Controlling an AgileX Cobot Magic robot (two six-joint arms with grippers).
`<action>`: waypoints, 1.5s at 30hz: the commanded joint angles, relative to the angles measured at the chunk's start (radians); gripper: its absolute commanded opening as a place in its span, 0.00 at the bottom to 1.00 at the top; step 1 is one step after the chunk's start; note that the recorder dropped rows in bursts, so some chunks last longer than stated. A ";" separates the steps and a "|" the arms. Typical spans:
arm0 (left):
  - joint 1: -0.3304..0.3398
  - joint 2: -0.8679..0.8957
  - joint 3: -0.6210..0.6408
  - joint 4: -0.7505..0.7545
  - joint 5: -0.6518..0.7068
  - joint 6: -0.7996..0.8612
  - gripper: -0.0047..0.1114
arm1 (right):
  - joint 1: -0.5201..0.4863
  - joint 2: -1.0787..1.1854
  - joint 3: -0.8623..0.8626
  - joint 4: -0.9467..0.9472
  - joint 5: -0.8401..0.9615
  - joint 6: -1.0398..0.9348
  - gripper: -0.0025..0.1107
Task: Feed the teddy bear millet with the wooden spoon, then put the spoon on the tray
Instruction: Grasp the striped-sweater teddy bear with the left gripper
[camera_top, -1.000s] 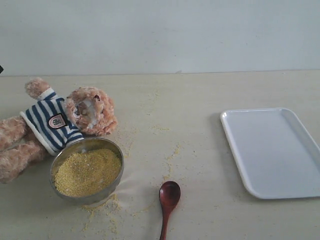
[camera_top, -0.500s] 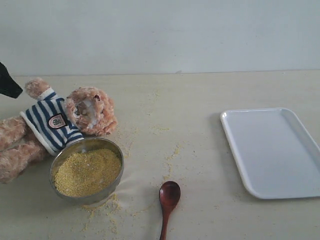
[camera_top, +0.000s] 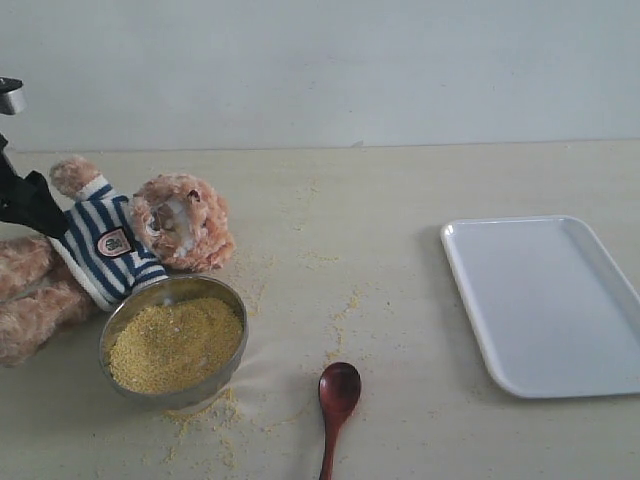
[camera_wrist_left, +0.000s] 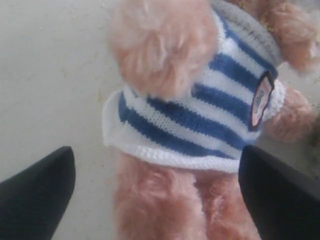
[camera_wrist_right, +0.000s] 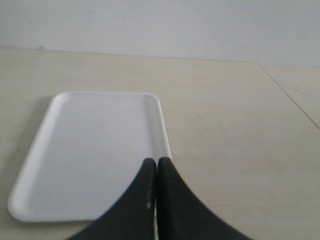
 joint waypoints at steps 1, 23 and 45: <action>-0.003 0.013 -0.010 -0.012 -0.053 0.016 0.75 | -0.003 -0.005 -0.001 -0.001 -0.005 0.001 0.02; -0.003 0.013 -0.010 -0.043 -0.035 0.023 0.78 | -0.003 -0.005 -0.001 -0.001 -0.005 0.001 0.02; -0.007 0.022 -0.010 -0.147 -0.070 -0.074 0.99 | -0.003 -0.005 -0.001 -0.001 -0.005 0.001 0.02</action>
